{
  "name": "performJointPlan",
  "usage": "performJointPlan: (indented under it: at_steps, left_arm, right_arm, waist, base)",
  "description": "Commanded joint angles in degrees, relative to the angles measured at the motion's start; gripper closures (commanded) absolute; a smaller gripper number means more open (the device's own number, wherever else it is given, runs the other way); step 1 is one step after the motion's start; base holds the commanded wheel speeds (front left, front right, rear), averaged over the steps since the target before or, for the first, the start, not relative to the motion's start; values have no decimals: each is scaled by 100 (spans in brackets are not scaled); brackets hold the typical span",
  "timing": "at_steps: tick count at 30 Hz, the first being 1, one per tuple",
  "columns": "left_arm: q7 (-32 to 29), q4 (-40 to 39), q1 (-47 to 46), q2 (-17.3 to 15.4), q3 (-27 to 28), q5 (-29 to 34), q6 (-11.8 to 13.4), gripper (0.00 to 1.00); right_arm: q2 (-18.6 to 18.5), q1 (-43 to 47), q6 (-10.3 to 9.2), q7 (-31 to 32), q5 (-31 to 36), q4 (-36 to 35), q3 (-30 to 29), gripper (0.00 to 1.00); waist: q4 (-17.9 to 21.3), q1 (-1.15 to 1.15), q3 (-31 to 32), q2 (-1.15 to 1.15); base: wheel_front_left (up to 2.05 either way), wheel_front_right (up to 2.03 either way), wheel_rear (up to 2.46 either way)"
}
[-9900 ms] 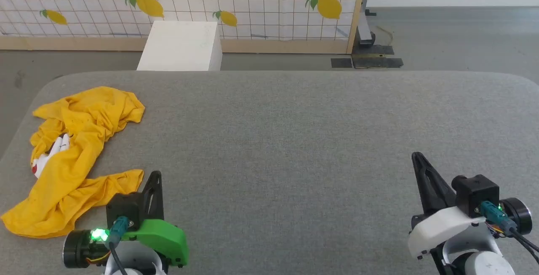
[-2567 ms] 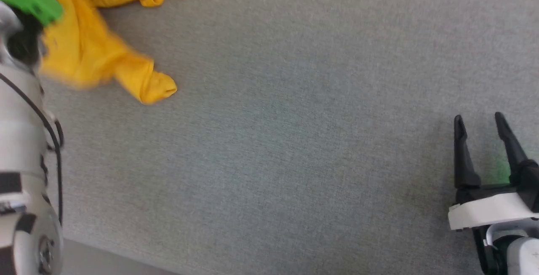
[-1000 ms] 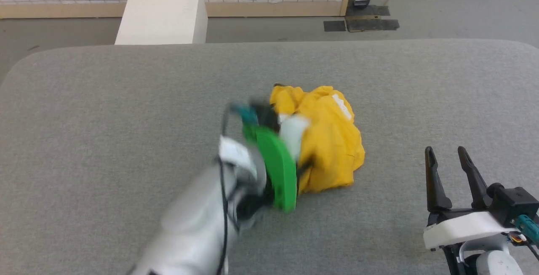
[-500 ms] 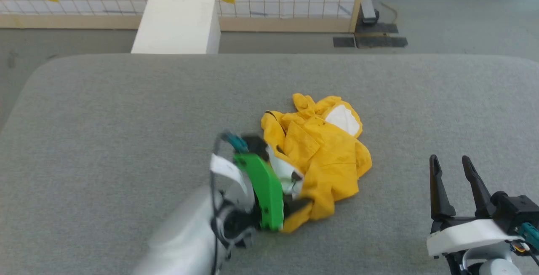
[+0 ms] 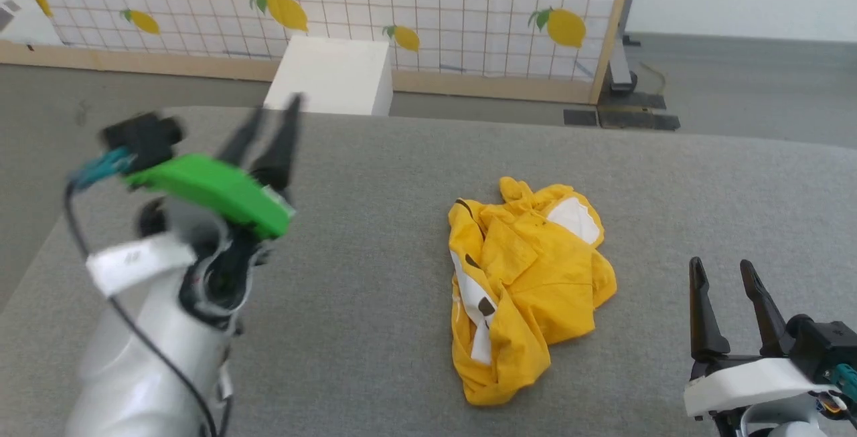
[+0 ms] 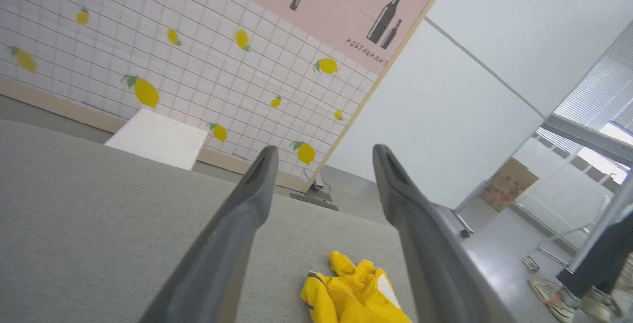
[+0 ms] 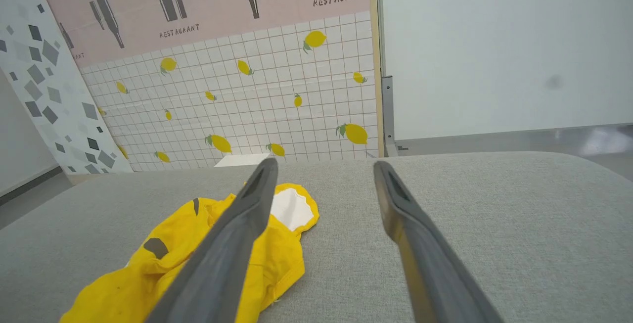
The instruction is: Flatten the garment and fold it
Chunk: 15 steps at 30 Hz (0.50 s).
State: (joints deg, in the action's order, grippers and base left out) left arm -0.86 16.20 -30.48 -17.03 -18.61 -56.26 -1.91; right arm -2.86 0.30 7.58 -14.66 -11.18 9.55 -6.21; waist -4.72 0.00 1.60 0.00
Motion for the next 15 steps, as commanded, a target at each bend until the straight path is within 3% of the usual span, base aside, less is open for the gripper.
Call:
performJointPlan:
  at_steps: [1, 4, 8, 15]
  left_arm:
    - [273, -30, 240, -99, 42, 228, 87, 0]
    - [1063, -87, 674, -341, 134, 838, 415, 0]
    - [1484, -197, 1247, -526, 98, 1583, 840, 0]
    - [1583, -857, 2278, -118, 514, 2309, 1147, 0]
  right_arm:
    - [-1, 79, -9, -33, -30, 22, -14, 0]
    - [-1, 121, -9, -34, -14, 43, -30, 0]
    - [-1, 155, -9, -34, 9, 120, -31, 0]
    - [-1, 36, -9, 178, -19, 274, 44, 0]
  waist:
    - [-63, 0, 77, 0]
    - [-78, 0, 112, 0]
    - [-80, 0, 75, 0]
    - [-115, 0, -141, 0]
  base:
    - [0, 0, 0]
    - [0, 0, 0]
    - [0, 0, 0]
    - [0, 0, 0]
